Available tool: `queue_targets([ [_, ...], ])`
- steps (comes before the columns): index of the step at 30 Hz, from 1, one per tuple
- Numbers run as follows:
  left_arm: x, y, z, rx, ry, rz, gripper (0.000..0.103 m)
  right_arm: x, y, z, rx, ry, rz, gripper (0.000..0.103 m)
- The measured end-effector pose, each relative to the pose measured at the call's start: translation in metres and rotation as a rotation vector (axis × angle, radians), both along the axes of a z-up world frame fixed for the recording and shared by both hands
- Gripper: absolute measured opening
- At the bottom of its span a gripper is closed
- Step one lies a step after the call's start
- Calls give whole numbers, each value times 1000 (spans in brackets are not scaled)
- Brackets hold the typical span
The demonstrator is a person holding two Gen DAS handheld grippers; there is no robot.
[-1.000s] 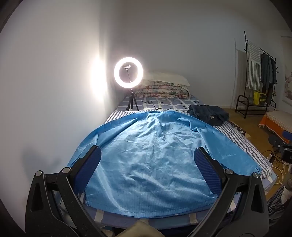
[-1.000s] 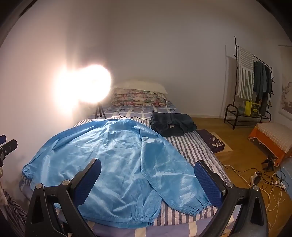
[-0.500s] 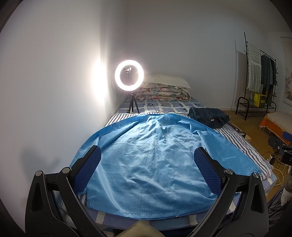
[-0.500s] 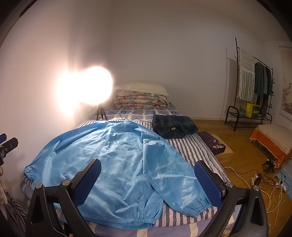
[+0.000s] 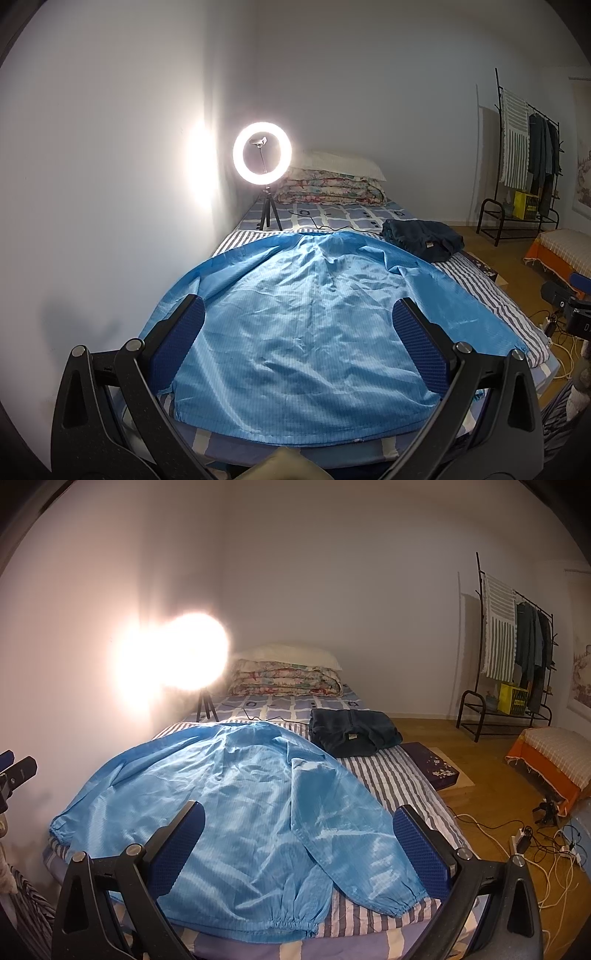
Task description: Fold large clothes
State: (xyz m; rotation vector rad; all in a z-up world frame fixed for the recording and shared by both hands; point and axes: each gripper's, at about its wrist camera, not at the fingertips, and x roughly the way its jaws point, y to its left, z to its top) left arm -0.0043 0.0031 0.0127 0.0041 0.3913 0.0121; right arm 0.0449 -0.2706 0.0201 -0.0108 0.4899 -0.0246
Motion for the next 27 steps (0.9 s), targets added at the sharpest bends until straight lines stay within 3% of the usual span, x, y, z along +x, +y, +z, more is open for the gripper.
queue_targets([
  [27,1,2,5,-4,-3,-3,103,1,4,3,-2,-7,-2,103],
])
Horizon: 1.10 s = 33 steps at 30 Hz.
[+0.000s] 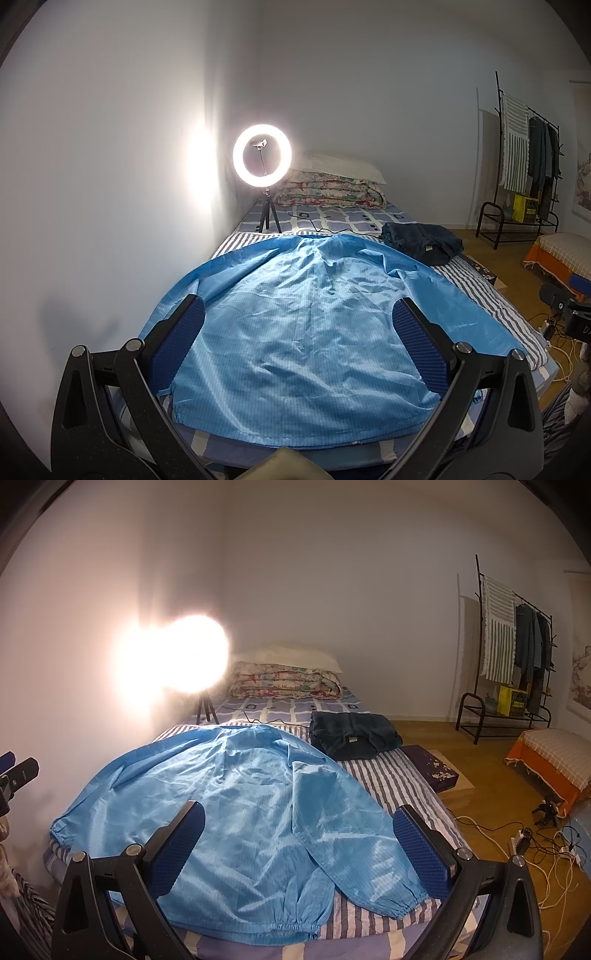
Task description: Fold large clothes
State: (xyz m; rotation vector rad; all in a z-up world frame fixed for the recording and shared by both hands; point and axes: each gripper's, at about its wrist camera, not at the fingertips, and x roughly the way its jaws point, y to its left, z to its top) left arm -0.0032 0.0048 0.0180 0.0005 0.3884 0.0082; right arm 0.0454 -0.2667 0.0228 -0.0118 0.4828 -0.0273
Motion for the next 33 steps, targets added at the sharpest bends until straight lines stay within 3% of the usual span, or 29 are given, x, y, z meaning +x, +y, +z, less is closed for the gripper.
queue_targets([
  [33,4,-7,-2,7,5,-4,103,6,-5,-8,-3,16,-9,103],
])
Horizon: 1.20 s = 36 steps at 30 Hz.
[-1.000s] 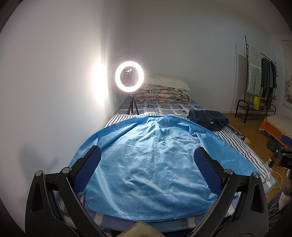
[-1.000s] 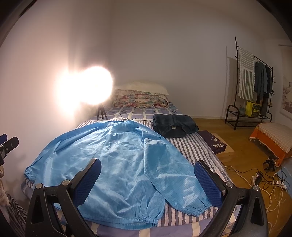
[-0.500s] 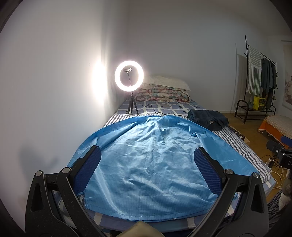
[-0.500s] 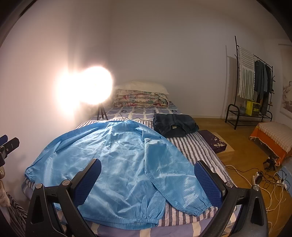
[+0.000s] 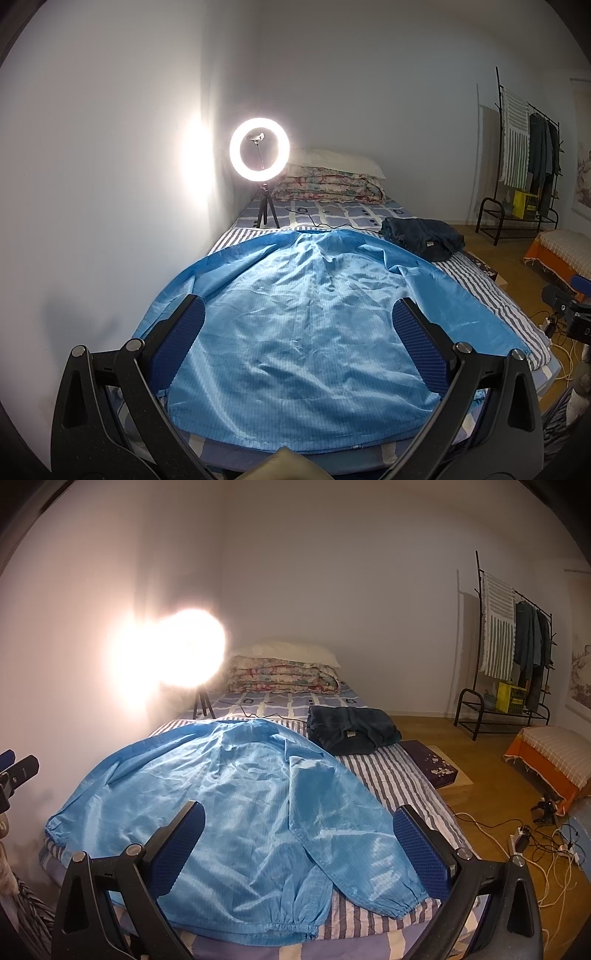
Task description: Fold large clothes
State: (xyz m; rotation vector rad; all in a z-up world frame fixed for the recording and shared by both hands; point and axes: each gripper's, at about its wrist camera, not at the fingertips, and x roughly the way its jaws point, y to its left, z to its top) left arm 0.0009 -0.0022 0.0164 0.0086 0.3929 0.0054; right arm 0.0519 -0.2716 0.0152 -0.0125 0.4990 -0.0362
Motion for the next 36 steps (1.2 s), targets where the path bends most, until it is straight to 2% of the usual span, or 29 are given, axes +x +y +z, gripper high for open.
queue_targets([
  [9,32,-23,-14,15,24,-50,103,10,-23,-5,-40,8,-76,103],
  [15,63,-45,-26,30,64,-152,103,10,-57,-10,-67,-42,-119,103],
  [17,76,-53,-30,10,85,-196,102,18,-69,-13,-83,-9,-125,103],
  [21,99,-68,-38,5,122,-249,92,34,-96,-25,-90,93,-119,102],
  [23,111,-77,-43,8,140,-274,90,41,-113,-33,-84,129,-118,101],
  [25,121,-87,-49,3,161,-299,88,47,-128,-41,-77,159,-126,94],
  [27,132,-94,-55,-11,186,-325,87,52,-141,-47,-49,189,-120,89],
  [30,145,-106,-65,-27,226,-364,74,62,-163,-58,-6,232,-116,82],
  [32,151,-112,-71,-38,244,-381,68,71,-178,-71,19,275,-123,77],
  [33,155,-116,-76,-43,263,-393,62,76,-189,-81,43,313,-132,73],
  [36,166,-122,-89,-63,309,-422,58,88,-213,-107,147,406,-160,72],
])
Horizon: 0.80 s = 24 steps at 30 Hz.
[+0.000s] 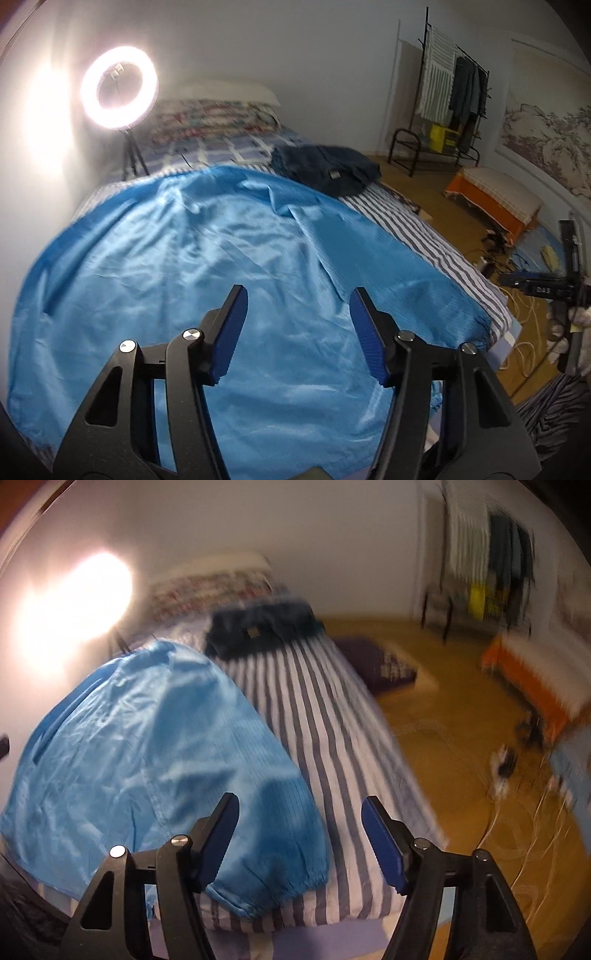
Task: Fold large clothes
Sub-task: 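Close the right tool on the jacket's side edge while the left tool approaches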
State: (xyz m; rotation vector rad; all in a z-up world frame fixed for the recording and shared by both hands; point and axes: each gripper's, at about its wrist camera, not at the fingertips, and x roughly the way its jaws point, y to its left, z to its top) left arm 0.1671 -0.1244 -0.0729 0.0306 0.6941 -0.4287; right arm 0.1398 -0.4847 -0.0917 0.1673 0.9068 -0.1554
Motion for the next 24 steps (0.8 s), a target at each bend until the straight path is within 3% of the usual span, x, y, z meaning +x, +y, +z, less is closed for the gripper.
queue_targets([
  [2,10,-5,-11,-5,44,-10,52,6,-21,-20,118,56,-35,72],
  [4,18,-9,-21,-13,85,-21,51,10,-34,-34,171,98,-75,72],
  [8,28,-16,-35,-21,133,-27,51,21,-50,-62,206,176,-125,72],
  [10,29,-17,-38,-25,141,-28,51,26,-55,-74,252,199,-126,62],
  [13,28,-17,-39,-22,139,-25,51,31,-54,-88,307,239,-114,57],
  [17,27,-10,-38,-33,146,-10,51,39,-47,-99,297,280,-95,51],
  [19,28,-4,-36,-40,145,3,51,39,-44,-100,286,284,-80,32],
  [20,29,-2,-36,-43,143,9,51,39,-42,-100,288,287,-70,27],
  [22,30,2,-33,-48,139,18,46,39,-39,-97,295,277,-59,6],
  [24,30,7,-30,-53,134,27,43,36,-36,-88,313,248,-44,0],
])
